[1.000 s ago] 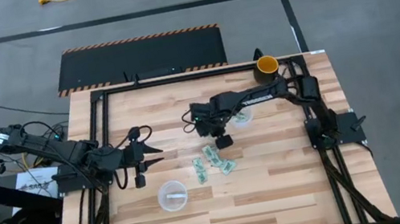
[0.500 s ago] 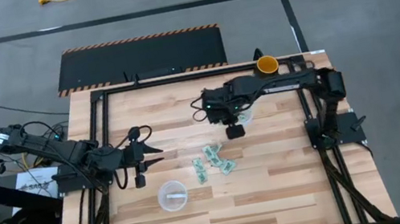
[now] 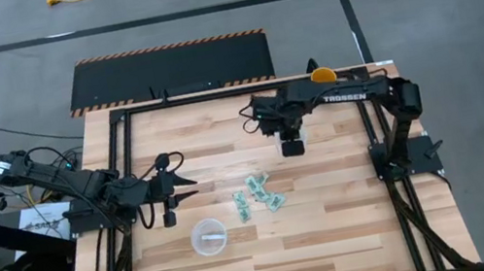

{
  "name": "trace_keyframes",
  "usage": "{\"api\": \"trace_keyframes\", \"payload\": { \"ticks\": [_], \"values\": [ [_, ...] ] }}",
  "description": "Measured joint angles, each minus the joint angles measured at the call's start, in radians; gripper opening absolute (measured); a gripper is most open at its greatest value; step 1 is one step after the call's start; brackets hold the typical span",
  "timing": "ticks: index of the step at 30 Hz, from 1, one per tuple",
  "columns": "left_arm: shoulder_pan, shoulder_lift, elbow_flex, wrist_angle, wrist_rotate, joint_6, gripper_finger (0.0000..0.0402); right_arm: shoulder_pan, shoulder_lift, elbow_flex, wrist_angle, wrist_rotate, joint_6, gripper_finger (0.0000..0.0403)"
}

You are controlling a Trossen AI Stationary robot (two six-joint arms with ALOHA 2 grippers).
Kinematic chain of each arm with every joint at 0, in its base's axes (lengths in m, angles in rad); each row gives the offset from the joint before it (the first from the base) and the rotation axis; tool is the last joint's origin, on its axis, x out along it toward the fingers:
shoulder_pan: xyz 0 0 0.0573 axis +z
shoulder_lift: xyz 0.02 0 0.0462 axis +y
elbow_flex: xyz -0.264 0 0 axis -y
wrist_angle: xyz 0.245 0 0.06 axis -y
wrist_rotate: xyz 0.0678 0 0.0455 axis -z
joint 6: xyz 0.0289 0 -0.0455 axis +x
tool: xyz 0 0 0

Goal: Pick and place Stevia / Truvia into bins
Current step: Put the stevia packet into the top transparent container

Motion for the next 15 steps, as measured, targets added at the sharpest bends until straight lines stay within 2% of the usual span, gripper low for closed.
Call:
{"api": "trace_keyframes", "payload": {
  "ticks": [7,15],
  "values": [
    [0.000,0.000,0.000,-0.001,0.000,-0.002,0.0098,-0.046,0.009,0.001,-0.020,0.000,0.015,0.0051],
    [0.000,0.000,0.000,-0.001,0.000,-0.002,0.0098,-0.046,0.011,0.001,-0.040,-0.002,0.059,0.0052]
  ]
}}
